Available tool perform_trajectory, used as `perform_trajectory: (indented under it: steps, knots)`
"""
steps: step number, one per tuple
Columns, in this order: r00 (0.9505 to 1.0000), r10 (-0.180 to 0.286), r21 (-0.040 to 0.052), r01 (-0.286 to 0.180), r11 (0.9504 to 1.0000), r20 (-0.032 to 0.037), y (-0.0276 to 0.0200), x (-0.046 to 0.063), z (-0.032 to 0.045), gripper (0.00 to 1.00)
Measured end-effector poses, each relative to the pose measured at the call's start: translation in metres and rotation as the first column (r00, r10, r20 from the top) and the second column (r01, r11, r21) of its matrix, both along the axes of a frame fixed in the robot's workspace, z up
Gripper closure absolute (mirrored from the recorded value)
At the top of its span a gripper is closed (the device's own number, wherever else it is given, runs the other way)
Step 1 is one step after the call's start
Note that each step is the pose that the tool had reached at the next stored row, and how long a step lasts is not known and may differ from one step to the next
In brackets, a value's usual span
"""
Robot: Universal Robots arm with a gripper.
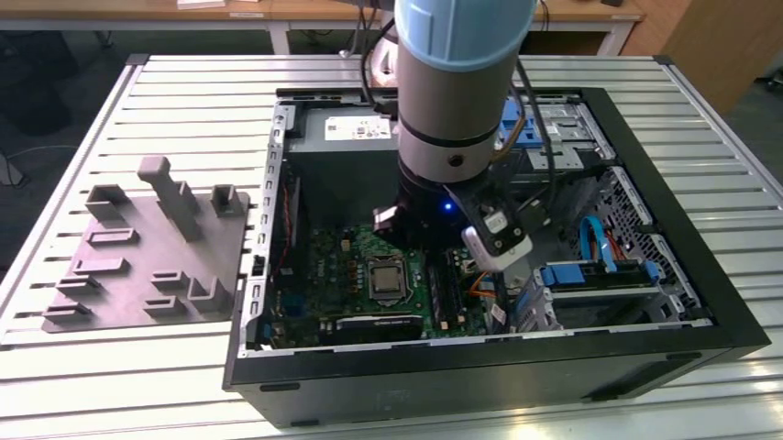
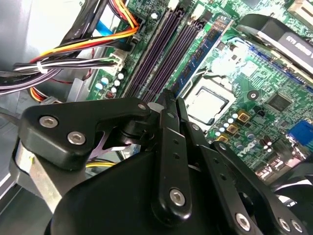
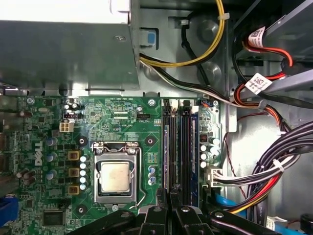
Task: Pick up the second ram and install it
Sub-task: 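Insert the second ram into the second slot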
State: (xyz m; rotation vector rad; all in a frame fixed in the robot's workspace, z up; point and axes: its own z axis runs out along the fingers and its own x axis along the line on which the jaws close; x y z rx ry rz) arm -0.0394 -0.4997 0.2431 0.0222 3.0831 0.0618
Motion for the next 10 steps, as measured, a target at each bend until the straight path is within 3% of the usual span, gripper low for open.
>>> perform_trajectory:
  steps: [10]
  knots:
    - [1.0,0.0,-0.0001,0.0,1.0,0.0,0.0008,0.0013,-0.0096,0.86]
